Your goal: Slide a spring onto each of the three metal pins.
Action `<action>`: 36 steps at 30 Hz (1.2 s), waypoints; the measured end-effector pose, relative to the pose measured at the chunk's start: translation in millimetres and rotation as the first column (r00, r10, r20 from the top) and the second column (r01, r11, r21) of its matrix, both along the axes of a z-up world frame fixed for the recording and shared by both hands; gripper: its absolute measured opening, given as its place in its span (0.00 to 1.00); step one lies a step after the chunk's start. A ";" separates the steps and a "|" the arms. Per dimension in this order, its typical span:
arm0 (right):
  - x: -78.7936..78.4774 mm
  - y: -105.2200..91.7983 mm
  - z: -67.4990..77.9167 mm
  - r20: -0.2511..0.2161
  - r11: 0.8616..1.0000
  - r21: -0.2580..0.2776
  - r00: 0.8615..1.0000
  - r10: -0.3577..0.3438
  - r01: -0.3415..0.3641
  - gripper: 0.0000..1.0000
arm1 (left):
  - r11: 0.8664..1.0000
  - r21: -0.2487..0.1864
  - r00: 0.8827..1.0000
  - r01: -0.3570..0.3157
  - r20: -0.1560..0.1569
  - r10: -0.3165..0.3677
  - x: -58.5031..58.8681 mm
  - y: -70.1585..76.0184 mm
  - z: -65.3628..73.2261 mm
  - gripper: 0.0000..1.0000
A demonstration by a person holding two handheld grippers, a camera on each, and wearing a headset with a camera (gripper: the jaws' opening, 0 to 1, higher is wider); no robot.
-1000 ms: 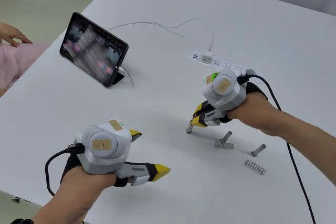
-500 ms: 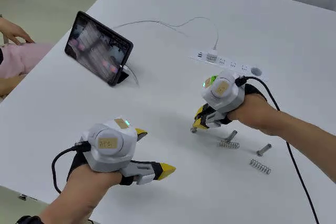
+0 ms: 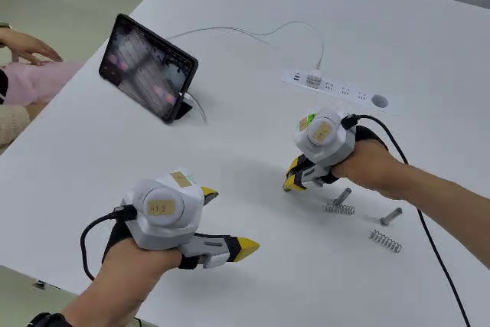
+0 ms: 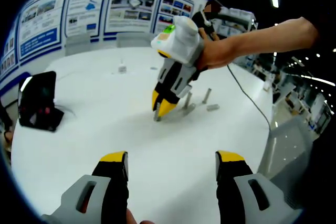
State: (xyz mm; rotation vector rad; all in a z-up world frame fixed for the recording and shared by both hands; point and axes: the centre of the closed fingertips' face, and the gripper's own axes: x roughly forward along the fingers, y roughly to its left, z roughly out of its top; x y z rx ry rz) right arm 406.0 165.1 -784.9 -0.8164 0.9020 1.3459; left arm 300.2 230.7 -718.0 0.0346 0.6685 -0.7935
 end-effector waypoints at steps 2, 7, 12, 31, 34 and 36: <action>0.2 -0.3 -1.0 -0.001 1.000 -0.002 1.000 -0.002 0.002 0.13 | 1.000 0.001 1.000 0.001 0.001 -0.001 0.0 -0.2 0.1 0.69; -0.9 -1.8 -1.5 -0.011 1.000 -0.006 1.000 -0.014 0.014 0.17 | 1.000 0.000 1.000 0.003 0.001 -0.003 0.0 -1.0 0.9 0.69; -4.9 -5.4 1.7 -0.033 0.999 -0.004 0.999 -0.032 0.032 0.27 | 1.000 0.002 1.000 0.009 0.005 -0.009 -0.1 -2.3 2.6 0.69; -6.9 -23.8 30.8 -0.057 0.975 0.108 0.980 -0.191 0.197 0.43 | 1.000 0.001 0.999 0.030 0.019 -0.030 -2.3 -11.4 9.6 0.69; -7.8 -24.2 35.7 -0.072 0.960 0.148 0.971 -0.229 0.237 0.44 | 1.000 -0.001 0.999 0.029 0.022 -0.029 -2.3 -11.6 11.0 0.69; -8.8 -23.5 38.2 -0.087 0.951 0.170 0.965 -0.248 0.260 0.44 | 1.000 -0.001 0.999 0.029 0.023 -0.029 -2.3 -11.4 10.9 0.69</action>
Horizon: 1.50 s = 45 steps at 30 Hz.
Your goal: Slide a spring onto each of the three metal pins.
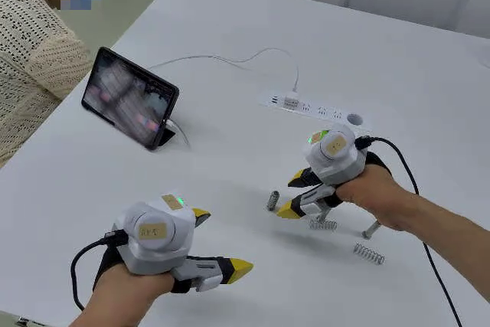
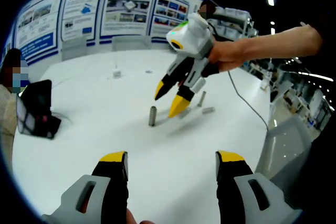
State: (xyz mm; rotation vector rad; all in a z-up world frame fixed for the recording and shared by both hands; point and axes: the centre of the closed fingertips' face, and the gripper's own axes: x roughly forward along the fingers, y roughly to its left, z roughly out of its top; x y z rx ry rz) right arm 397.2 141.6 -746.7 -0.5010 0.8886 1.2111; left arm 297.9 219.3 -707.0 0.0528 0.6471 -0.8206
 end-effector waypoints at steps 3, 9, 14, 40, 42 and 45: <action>-0.2 -0.7 4.3 -0.004 0.999 0.034 0.999 -0.039 0.039 0.45 | 1.000 -0.003 1.000 -0.003 0.000 0.003 -0.2 -0.4 0.7 0.69; -2.8 -1.4 13.8 -0.011 0.990 0.099 0.995 -0.104 0.104 0.47 | 1.000 -0.005 1.000 -0.005 0.004 0.005 -0.8 -1.3 2.4 0.69; -4.8 -4.8 15.9 -0.005 0.983 0.123 0.991 -0.134 0.133 0.48 | 1.000 -0.005 1.000 -0.002 0.008 0.002 -0.7 -2.0 4.8 0.69; -27.6 -39.4 34.6 -0.002 0.923 0.242 0.952 -0.307 0.299 0.58 | 1.000 -0.003 0.999 0.013 0.029 -0.013 10.3 -9.1 10.7 0.70; -29.4 -44.0 37.0 0.001 0.917 0.249 0.947 -0.321 0.311 0.59 | 1.000 -0.002 0.999 0.015 0.030 -0.015 11.2 -10.5 11.4 0.70; -32.4 -49.8 41.3 0.009 0.910 0.261 0.942 -0.337 0.323 0.60 | 1.000 -0.003 0.999 0.016 0.031 -0.016 12.9 -11.5 12.5 0.70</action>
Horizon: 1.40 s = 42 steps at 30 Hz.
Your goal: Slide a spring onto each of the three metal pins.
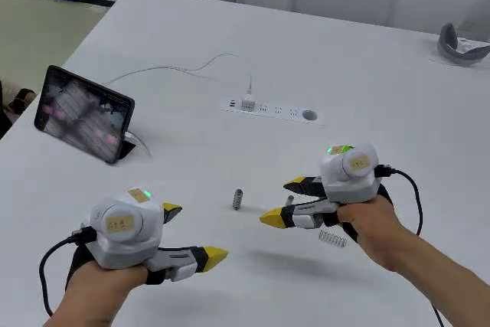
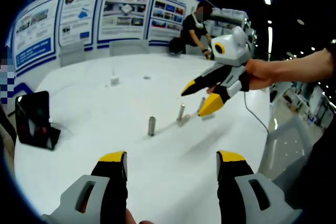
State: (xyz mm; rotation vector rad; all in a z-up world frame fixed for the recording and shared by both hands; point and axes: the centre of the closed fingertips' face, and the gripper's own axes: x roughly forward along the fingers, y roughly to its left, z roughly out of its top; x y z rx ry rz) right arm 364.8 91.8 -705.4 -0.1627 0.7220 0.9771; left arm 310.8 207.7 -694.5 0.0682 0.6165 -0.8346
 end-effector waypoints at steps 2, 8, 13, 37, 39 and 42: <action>-2.4 -4.3 1.3 0.001 1.000 0.004 1.000 -0.012 0.012 0.61 | 1.000 -0.001 1.000 -0.001 0.001 0.001 1.1 -0.4 0.3 0.71; -12.4 -16.3 3.0 0.004 0.999 0.016 0.999 -0.047 0.047 0.64 | 1.000 -0.003 1.000 0.005 0.001 -0.005 3.2 -3.8 0.8 0.71; -23.6 -28.2 -1.4 0.004 0.998 0.007 0.998 -0.062 0.062 0.65 | 1.000 -0.002 1.000 0.006 0.000 -0.006 5.7 -4.8 0.7 0.71; -48.1 -72.6 -3.0 -0.005 0.978 0.039 0.979 -0.205 0.205 0.75 | 1.000 0.010 1.000 0.008 -0.010 -0.007 12.7 -5.0 -2.0 0.74; -49.4 -74.1 -3.3 -0.006 0.977 0.039 0.978 -0.208 0.208 0.76 | 1.000 0.011 1.000 0.013 -0.014 -0.013 11.8 -6.4 -2.9 0.74; -51.5 -77.0 -4.1 -0.012 0.975 0.043 0.976 -0.217 0.217 0.76 | 1.000 0.016 1.000 0.024 -0.017 -0.024 9.8 -9.7 -3.9 0.75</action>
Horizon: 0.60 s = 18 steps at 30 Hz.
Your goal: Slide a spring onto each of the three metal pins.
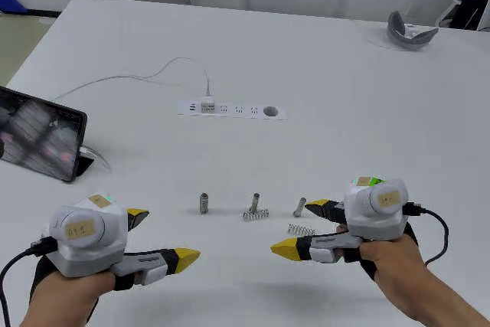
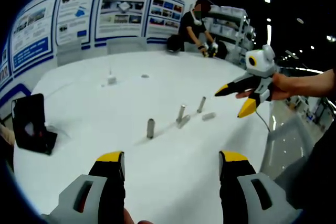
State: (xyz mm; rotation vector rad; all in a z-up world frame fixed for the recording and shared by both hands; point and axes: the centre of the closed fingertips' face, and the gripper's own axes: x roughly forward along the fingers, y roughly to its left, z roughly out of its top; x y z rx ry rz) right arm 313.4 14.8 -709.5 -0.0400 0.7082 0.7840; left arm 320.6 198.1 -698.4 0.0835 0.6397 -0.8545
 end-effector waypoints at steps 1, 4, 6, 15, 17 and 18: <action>-1.0 -1.0 -0.7 -0.001 1.000 0.001 1.000 -0.004 0.004 0.77 | 1.000 0.001 1.000 0.004 -0.001 -0.004 -0.5 -1.3 -0.4 0.75; -3.8 -2.8 -2.5 -0.007 1.000 -0.001 1.000 -0.007 0.007 0.77 | 1.000 0.006 1.000 0.016 -0.003 -0.016 -2.1 -5.4 -1.7 0.75; -5.4 -5.4 -3.3 -0.010 1.000 -0.003 1.000 -0.009 0.009 0.78 | 1.000 0.012 1.000 0.028 -0.004 -0.028 -3.3 -9.1 -3.0 0.76; -9.9 -16.3 -3.5 -0.015 1.000 0.001 0.999 -0.030 0.030 0.79 | 0.996 0.013 0.996 0.084 -0.009 -0.084 -10.4 -27.6 -4.4 0.78; -11.2 -18.9 -3.3 -0.016 0.999 0.000 0.999 -0.034 0.034 0.80 | 0.995 0.023 0.995 0.100 -0.011 -0.100 -11.7 -31.9 -6.8 0.78; -11.6 -20.1 -3.1 -0.016 0.999 0.000 0.999 -0.036 0.036 0.80 | 0.994 0.024 0.994 0.106 -0.012 -0.106 -12.2 -33.7 -7.2 0.78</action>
